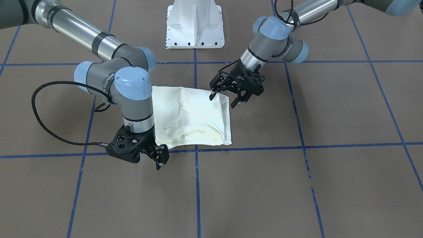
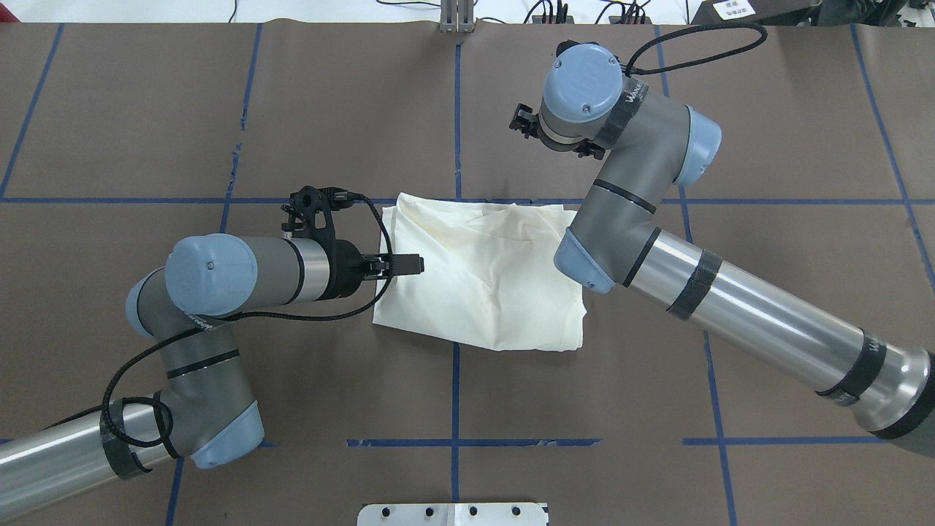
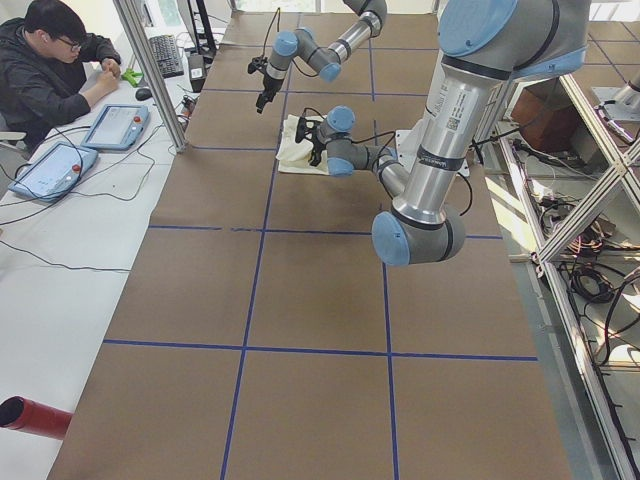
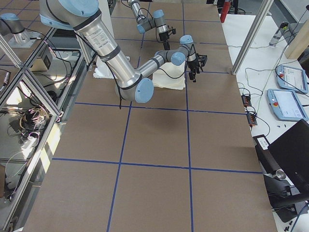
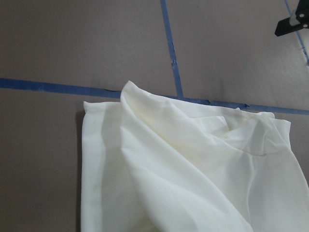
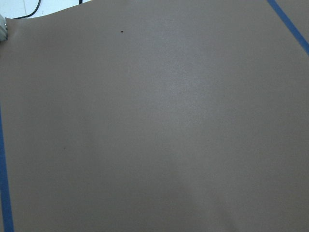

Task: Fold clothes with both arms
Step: 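Press the left gripper on the bundle's side and push it straight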

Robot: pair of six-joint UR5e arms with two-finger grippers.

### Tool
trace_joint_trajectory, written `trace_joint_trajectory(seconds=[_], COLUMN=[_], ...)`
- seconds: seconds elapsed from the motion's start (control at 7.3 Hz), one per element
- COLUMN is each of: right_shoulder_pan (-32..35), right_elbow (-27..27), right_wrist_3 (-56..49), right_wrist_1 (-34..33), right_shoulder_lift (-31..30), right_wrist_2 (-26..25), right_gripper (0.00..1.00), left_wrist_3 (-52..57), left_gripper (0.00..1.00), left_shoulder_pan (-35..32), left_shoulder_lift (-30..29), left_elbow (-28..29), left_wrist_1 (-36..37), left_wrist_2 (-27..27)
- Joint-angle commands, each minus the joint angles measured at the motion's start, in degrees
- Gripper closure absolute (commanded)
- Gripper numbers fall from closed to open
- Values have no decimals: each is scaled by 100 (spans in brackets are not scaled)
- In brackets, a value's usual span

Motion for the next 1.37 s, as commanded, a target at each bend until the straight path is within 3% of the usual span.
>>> trace_joint_trajectory(seconds=[0.0, 0.55, 0.82, 0.96, 1.1, 1.23], right_shoulder_pan=[0, 0, 0, 0, 0, 0], right_elbow=[117, 188, 205, 232, 275, 276], right_wrist_3=[-1, -1, 8, 8, 8, 8], right_wrist_1=[-4, 5, 5, 5, 5, 5], right_shoulder_lift=[-43, -123, -140, -175, -193, -193], right_wrist_2=[3, 3, -6, -6, -6, -15], right_gripper=[0, 0, 0, 0, 0, 0], left_wrist_3=[-44, -35, -26, -44, 0, 35], left_gripper=[0, 4, 27, 33, 25, 1], left_shoulder_pan=[320, 594, 594, 594, 603, 585], left_shoulder_lift=[16, 7, 137, 226, 218, 209], left_elbow=[65, 13, -13, -14, -14, 21], left_wrist_1=[-190, -199, -207, -442, -575, -585], left_wrist_2=[107, 337, 328, 328, 319, 310])
